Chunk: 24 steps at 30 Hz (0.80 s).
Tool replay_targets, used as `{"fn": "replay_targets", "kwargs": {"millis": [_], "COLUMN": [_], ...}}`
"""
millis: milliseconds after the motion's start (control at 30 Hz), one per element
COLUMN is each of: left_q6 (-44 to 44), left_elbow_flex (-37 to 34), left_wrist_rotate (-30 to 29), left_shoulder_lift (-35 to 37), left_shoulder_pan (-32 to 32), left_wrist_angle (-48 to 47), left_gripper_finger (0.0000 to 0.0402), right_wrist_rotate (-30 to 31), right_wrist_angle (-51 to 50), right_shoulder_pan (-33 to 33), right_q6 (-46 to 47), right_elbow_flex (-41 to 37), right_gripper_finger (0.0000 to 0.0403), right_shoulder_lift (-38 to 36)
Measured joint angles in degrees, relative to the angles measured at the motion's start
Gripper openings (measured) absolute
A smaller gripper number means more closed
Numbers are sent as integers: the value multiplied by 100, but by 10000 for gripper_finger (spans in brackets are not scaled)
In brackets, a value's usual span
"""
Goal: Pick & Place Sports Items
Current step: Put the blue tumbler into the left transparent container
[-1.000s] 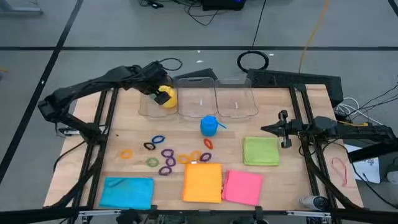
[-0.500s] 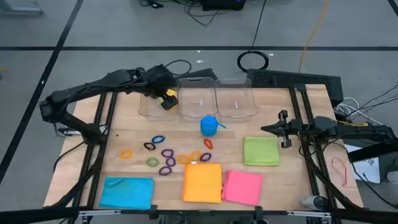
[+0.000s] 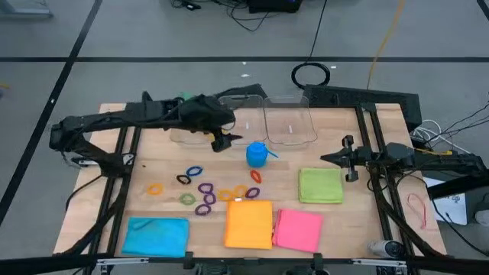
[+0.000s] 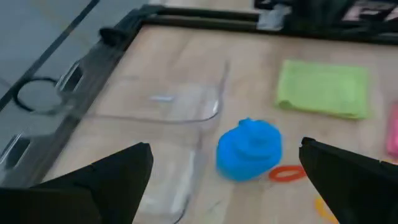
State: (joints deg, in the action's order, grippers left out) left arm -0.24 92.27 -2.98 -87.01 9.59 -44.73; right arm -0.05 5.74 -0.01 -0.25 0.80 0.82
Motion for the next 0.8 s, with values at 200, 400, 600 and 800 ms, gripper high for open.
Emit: {"fn": "replay_targets", "kwargs": {"millis": [200,400,600,800], "left_q6": [-1,-10,1,1], "left_elbow_flex": [-167,-256,-260,-260], "left_wrist_rotate": [8,146,146,146], "left_shoulder_lift": [-210,-632,-1054,-1279], "left_shoulder_pan": [-143,-147,-147,-147], "left_wrist_angle": [330,617,721,868], "left_gripper_finger": [333,333,333,333], "right_wrist_rotate": [0,0,0,0], "right_wrist_angle": [0,2,2,2], "right_shoulder_pan": [0,0,0,0], "right_q6": [-2,0,-2,-2], "right_elbow_flex": [0,-2,0,-2], "right_gripper_finger": [0,0,0,0], "right_shoulder_lift": [0,0,0,0]}}
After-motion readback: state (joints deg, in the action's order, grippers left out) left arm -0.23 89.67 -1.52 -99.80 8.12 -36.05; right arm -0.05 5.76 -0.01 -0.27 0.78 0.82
